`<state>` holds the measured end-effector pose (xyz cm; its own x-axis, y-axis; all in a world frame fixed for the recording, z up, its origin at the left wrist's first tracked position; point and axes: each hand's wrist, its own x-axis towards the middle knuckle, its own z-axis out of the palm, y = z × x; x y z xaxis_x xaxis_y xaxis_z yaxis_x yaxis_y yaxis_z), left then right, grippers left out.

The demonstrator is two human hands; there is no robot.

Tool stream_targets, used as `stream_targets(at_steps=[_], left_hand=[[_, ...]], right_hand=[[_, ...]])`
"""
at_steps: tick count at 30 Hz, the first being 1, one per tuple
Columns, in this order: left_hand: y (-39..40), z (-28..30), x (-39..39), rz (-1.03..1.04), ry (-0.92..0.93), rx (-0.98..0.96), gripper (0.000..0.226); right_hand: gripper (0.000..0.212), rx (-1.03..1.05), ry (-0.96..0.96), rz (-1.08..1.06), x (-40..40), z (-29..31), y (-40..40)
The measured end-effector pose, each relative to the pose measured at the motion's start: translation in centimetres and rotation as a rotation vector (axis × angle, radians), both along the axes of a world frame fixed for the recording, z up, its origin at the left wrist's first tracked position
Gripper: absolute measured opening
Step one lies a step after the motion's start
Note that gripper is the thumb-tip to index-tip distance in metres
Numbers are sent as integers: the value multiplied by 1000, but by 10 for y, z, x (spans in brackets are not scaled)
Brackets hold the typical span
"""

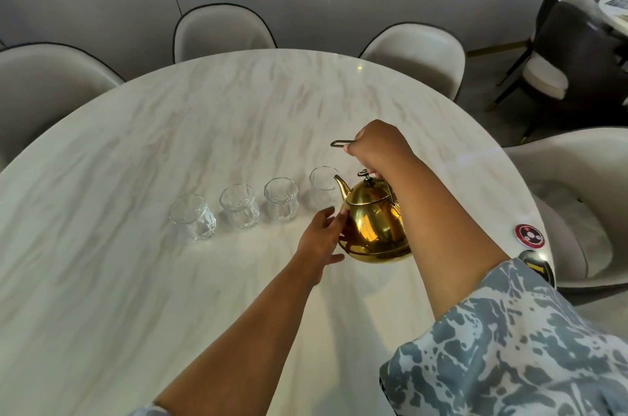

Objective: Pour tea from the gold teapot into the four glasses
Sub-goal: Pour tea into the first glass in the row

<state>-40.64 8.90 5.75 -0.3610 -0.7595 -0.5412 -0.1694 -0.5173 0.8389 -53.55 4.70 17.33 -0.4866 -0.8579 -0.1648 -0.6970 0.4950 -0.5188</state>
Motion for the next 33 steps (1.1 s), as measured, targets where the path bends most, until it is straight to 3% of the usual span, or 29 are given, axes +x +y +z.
stream_targets(at_steps=[5, 21, 28, 33], left_hand=[[1, 4, 0, -10, 60, -73, 37], [1, 8, 0, -15, 54, -73, 38], [1, 8, 2, -18, 53, -67, 40], [0, 10, 3, -3, 76, -55, 39]], right_hand=[[30, 8, -10, -6, 3, 2, -1], [15, 94, 34, -25, 5, 9, -8], [19, 143, 50, -23, 8, 13, -9], [34, 165, 55, -40, 10, 16, -12]])
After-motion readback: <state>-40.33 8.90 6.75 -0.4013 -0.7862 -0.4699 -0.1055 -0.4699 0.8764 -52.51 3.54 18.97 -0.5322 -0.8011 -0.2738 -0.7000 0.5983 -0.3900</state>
